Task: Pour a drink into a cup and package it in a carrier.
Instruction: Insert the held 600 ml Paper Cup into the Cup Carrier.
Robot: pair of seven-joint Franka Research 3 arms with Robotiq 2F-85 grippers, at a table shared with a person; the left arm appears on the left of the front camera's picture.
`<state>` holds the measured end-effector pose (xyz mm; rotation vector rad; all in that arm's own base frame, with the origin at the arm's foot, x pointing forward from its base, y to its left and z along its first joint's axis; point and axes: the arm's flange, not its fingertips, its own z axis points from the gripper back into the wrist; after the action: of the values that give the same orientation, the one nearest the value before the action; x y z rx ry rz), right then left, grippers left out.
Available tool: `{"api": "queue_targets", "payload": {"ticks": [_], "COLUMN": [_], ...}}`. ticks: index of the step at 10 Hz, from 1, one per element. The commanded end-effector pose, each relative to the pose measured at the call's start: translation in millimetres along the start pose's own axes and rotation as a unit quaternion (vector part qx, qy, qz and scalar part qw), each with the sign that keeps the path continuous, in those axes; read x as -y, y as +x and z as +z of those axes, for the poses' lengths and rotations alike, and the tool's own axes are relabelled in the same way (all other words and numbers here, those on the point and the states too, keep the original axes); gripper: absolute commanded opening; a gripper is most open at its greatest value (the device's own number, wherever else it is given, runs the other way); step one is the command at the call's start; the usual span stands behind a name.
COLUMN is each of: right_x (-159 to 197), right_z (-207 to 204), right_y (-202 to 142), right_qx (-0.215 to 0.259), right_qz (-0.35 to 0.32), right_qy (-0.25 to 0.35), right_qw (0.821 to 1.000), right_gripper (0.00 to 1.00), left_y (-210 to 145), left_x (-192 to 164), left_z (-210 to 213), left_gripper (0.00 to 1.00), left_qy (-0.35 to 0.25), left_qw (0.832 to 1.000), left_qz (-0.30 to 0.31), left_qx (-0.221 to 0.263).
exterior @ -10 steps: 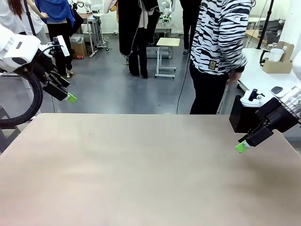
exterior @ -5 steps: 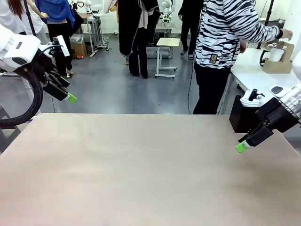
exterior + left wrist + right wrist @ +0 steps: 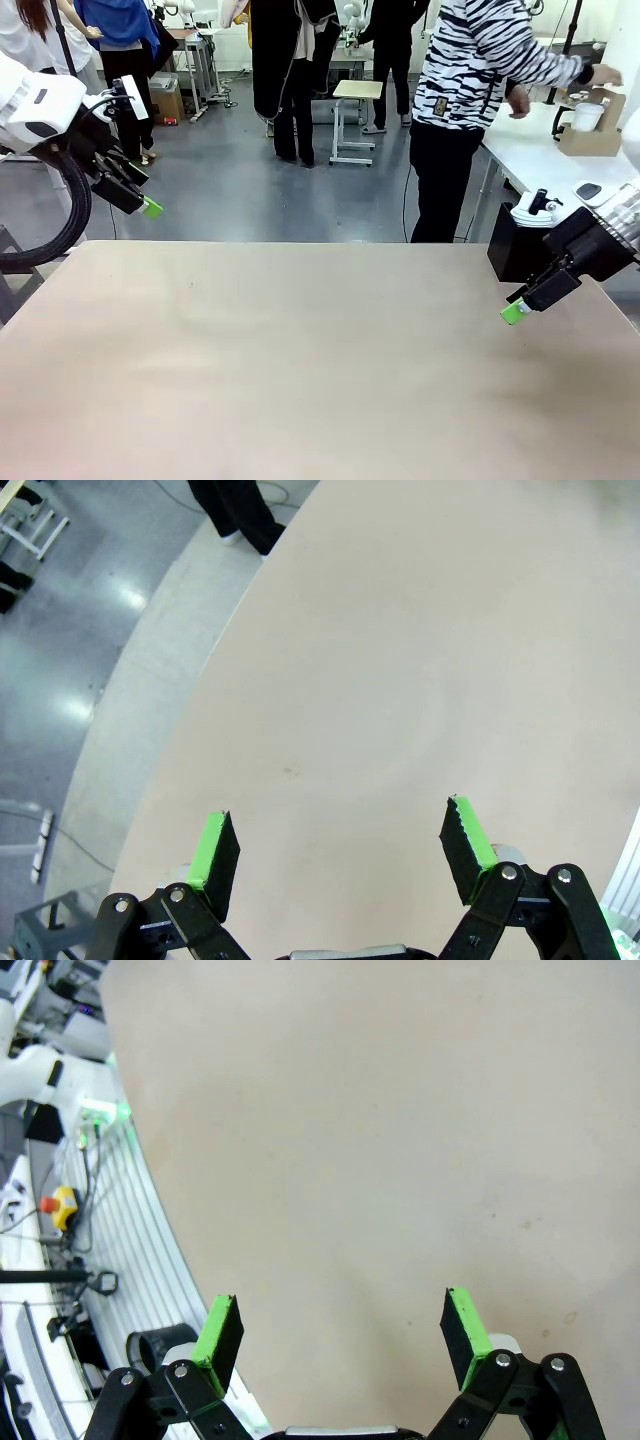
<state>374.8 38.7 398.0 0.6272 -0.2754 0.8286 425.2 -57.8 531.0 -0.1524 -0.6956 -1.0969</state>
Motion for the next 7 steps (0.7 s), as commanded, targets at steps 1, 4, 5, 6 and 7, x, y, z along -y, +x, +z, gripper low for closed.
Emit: {"api": "queue_targets", "payload": {"ticks": [1, 4, 5, 6, 7], "right_x": [1.6, 1.6, 1.6, 1.6, 1.6], "right_z": [-1.0, -1.0, -1.0, -1.0, -1.0], "right_y": [-2.6, -2.6, -2.6, -2.6, -2.6], "right_qx": [0.012, 0.012, 0.012, 0.012, 0.012], "right_qz": [0.01, 0.01, 0.01, 0.01, 0.01], "right_qy": [0.007, 0.007, 0.007, 0.007, 0.007], "right_qw": [1.0, 1.0, 1.0, 1.0, 1.0], "right_gripper": [1.0, 1.0, 1.0, 1.0, 1.0], "left_y": [-0.5, -0.5, -0.5, -0.5, -0.5], "left_x": [-0.5, -0.5, -0.5, -0.5, -0.5], "left_z": [-0.3, -0.3, -0.3, -0.3, -0.3], "left_gripper": [1.0, 1.0, 1.0, 1.0, 1.0], "left_qy": [-0.003, -0.003, -0.003, -0.003, -0.003], "left_qw": [1.0, 1.0, 1.0, 1.0, 1.0], "left_qz": [0.0, 0.0, 0.0, 0.0, 0.0], "left_qx": [0.003, 0.003, 0.003, 0.003, 0.003]}}
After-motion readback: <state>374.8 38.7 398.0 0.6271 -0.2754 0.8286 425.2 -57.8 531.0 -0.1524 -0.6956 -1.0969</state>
